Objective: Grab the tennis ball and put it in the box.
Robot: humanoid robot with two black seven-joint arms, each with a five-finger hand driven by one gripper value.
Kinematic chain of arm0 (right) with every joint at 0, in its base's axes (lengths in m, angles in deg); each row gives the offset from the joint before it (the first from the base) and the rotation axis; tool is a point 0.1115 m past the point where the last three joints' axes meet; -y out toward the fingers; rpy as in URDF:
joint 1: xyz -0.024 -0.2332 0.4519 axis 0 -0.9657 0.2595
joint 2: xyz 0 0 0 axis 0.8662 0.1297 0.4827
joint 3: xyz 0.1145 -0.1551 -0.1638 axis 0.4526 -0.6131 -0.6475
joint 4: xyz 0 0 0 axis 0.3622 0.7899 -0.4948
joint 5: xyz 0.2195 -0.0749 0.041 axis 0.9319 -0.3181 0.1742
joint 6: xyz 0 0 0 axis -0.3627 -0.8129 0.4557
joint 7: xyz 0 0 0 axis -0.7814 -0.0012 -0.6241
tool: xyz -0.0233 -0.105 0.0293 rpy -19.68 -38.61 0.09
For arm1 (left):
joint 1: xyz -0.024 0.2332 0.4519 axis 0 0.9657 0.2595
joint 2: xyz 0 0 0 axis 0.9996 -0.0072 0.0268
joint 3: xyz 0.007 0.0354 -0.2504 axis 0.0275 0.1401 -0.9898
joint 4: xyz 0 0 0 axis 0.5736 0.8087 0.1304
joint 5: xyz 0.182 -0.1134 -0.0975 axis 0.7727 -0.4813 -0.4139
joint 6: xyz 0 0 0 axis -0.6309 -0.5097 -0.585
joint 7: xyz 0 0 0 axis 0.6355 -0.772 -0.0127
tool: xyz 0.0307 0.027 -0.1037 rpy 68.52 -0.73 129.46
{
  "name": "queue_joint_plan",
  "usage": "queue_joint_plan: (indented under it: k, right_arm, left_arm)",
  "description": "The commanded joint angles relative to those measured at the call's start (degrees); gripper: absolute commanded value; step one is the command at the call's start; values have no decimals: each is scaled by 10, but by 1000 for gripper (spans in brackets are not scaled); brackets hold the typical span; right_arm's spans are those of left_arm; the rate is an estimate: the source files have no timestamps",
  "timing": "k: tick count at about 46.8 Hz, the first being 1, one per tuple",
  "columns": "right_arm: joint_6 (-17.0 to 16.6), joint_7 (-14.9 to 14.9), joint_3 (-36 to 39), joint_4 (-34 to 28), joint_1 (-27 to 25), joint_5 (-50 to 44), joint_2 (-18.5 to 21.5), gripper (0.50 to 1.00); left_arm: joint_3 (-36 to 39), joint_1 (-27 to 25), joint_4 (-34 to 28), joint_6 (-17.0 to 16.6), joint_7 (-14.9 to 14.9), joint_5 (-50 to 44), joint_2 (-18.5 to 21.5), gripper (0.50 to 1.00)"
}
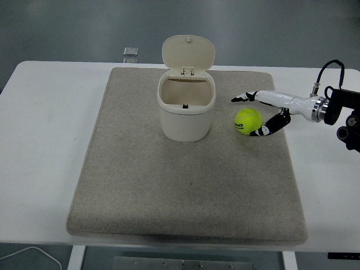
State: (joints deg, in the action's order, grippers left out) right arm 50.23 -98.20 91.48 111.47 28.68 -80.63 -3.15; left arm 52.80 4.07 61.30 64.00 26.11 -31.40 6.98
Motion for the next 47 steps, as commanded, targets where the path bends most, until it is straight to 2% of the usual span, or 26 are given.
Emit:
queue_joint_plan:
  k: [1,18,24,28,33,38,47]
  right_arm:
    - [11,0,-5,-8,-3,-12,5,926]
    - [17,0,-11,-15,-3,-19,7,919]
    - [16,0,-12,-15,-3,-19,7,895]
    - [14,-1,-11,-15,-3,-19,7,803]
    - [12,-1,-16,-15,-3,-19,7,721]
    - [12,-1,-18,-14,-3,-19,8,674]
    - [11,-1,-18,-14,-2,-19,7,556]
  left_arm:
    - [0,0,0,0,0,0,0,992]
    - [0,0,0,0,0,0,0,992]
    - [0,1,0,0,-1,0,0,992]
    - [0,0,0,1,0,0,0,992]
    - [0,0,0,1,0,0,0,992]
    - [0,0,0,0,0,0,0,992]
    - [0,0,0,0,-1,0,0,992]
